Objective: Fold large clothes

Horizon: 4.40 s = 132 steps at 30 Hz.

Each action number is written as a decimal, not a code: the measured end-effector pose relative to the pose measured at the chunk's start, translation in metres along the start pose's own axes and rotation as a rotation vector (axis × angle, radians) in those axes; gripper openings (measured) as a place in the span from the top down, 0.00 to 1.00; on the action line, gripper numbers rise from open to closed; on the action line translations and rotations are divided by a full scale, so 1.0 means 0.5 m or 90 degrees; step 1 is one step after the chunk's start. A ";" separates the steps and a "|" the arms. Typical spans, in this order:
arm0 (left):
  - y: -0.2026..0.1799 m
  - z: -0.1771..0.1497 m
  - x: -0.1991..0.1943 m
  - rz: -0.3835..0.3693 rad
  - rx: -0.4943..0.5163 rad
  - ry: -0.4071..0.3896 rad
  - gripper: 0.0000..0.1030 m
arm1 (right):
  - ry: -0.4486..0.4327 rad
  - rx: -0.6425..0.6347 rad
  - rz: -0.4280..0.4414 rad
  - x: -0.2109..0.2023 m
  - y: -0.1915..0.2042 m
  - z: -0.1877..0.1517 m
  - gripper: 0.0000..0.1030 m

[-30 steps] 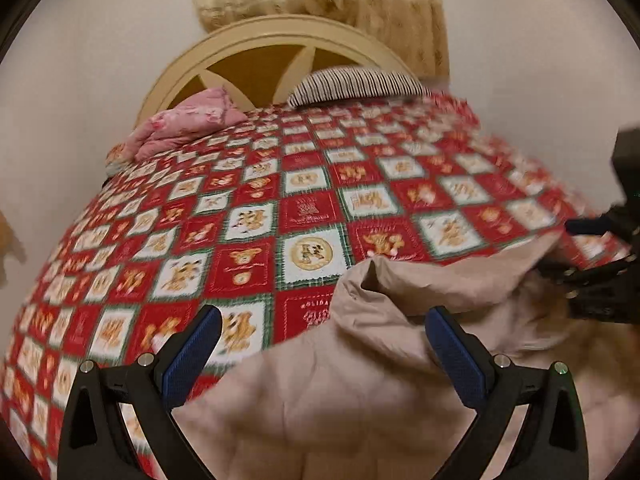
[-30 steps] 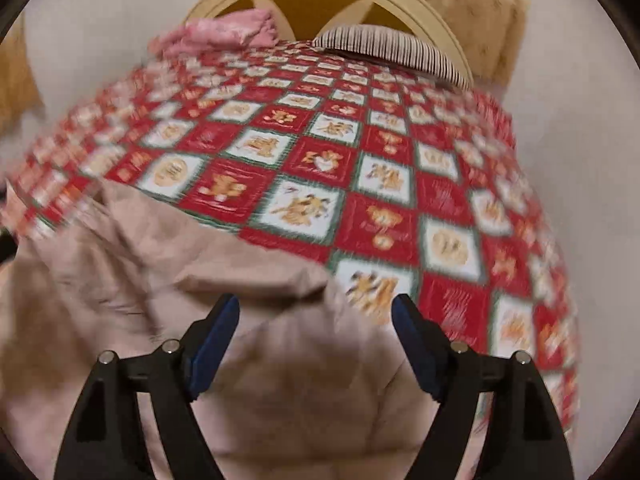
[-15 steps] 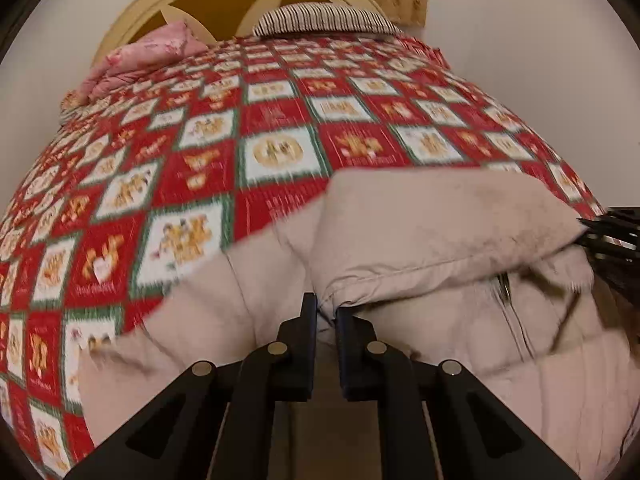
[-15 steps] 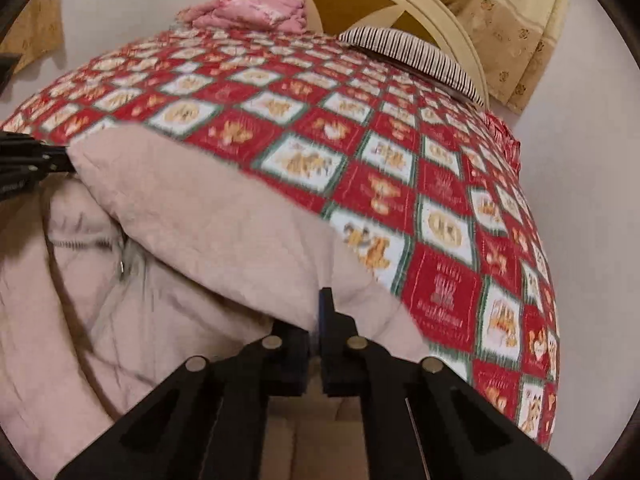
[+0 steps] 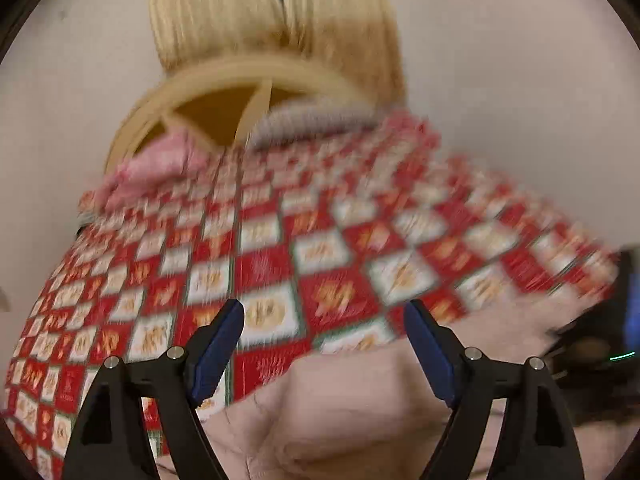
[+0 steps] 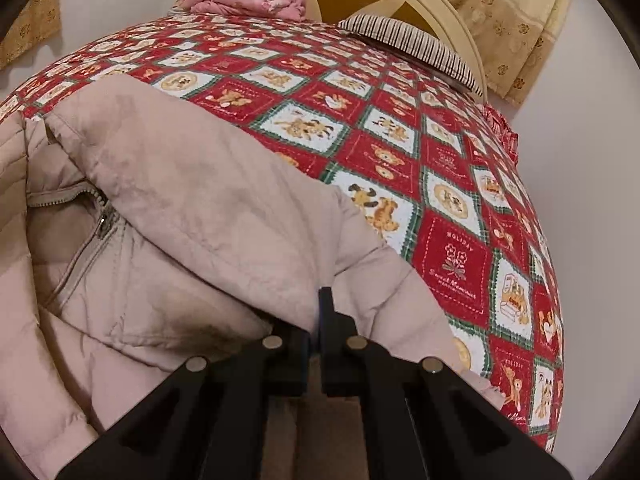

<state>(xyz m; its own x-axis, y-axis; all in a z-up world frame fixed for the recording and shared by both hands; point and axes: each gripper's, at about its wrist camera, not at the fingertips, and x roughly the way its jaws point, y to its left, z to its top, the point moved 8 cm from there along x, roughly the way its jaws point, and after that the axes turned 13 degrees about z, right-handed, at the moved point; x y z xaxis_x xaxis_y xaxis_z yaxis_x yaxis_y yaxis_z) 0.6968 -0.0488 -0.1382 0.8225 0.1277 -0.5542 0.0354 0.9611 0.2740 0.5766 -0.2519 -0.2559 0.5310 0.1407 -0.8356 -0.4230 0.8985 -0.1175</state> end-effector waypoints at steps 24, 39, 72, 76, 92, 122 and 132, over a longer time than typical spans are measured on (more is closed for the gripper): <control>-0.012 -0.044 -0.051 -0.068 -0.084 -0.068 0.20 | -0.089 0.199 0.147 0.008 0.051 0.149 0.79; -0.087 -0.150 0.124 -0.091 -0.089 0.130 0.19 | -0.100 0.230 0.144 0.062 0.056 0.080 0.82; -0.110 -0.181 0.154 -0.021 -0.025 0.167 0.09 | -0.067 0.196 0.079 0.088 0.066 0.076 0.82; -0.109 -0.181 0.155 -0.020 -0.025 0.167 0.09 | -0.067 0.195 0.077 0.088 0.066 0.077 0.82; -0.106 -0.174 0.150 -0.009 -0.009 0.173 0.06 | -0.064 0.203 0.088 0.088 0.061 0.082 0.82; 0.194 -0.728 -0.579 -0.191 -0.212 0.126 0.07 | -0.075 0.450 0.175 -0.496 0.168 -0.685 0.24; 0.171 -0.745 -0.608 -0.138 -0.115 0.113 0.78 | -0.084 0.436 0.223 -0.492 0.244 -0.687 0.84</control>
<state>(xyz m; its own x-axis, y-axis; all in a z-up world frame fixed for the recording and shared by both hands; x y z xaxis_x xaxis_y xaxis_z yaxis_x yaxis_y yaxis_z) 0.2383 0.0858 -0.2387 0.6942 -0.0591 -0.7173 0.0845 0.9964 -0.0003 0.1421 -0.3199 -0.2493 0.5518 0.4739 -0.6863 -0.0573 0.8425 0.5357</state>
